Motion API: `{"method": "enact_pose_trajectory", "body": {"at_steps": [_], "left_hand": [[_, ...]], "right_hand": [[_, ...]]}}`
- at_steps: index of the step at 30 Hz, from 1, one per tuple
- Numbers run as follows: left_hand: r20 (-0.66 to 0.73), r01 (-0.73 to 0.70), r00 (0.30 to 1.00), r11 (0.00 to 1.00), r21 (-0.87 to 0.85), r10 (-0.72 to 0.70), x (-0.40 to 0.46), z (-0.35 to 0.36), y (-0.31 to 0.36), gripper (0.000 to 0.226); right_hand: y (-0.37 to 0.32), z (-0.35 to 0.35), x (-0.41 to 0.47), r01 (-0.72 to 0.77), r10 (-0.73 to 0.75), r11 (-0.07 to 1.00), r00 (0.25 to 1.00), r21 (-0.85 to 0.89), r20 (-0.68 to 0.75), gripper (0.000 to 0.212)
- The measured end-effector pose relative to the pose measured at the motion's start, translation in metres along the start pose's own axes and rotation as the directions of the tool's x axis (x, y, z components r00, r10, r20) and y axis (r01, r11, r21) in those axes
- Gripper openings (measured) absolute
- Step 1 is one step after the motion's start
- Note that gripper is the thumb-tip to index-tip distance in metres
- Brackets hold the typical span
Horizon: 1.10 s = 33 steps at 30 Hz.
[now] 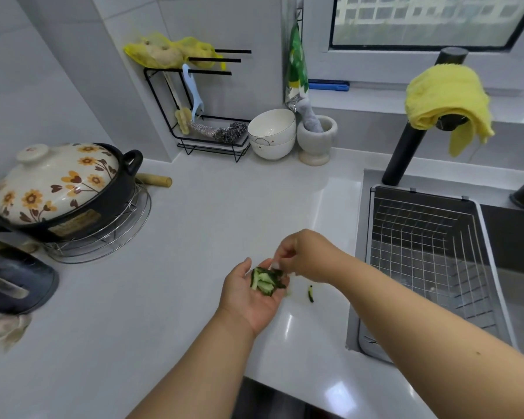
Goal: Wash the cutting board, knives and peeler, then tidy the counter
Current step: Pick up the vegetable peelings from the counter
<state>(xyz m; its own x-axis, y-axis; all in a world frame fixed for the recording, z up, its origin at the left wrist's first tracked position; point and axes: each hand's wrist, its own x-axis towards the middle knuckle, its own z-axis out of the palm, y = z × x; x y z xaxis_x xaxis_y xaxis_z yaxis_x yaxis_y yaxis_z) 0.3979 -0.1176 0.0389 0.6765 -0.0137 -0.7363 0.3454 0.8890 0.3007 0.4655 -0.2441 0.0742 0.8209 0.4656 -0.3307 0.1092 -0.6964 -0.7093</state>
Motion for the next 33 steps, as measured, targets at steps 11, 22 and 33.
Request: {"method": "enact_pose_trajectory", "body": {"at_steps": [11, 22, 33], "left_hand": [[-0.056, -0.095, 0.994, 0.989, -0.11, 0.09, -0.006, -0.018, 0.017, 0.038], [-0.11, -0.14, 0.986, 0.985, -0.1, 0.129, -0.009, -0.027, 0.02, 0.037], [-0.008, -0.044, 0.999, 0.993, -0.112, 0.043, -0.015, -0.015, 0.011, 0.042]], "right_hand": [[0.03, 0.036, 0.015, -0.046, 0.058, 0.886, 0.998, -0.461, 0.013, 0.063], [0.005, 0.047, 0.016, 0.048, 0.042, 0.804, 0.99, -0.593, 0.137, 0.04], [-0.045, 0.022, 0.0, 0.193, -0.142, 0.933, 0.973, -0.305, 0.182, 0.027]]}}
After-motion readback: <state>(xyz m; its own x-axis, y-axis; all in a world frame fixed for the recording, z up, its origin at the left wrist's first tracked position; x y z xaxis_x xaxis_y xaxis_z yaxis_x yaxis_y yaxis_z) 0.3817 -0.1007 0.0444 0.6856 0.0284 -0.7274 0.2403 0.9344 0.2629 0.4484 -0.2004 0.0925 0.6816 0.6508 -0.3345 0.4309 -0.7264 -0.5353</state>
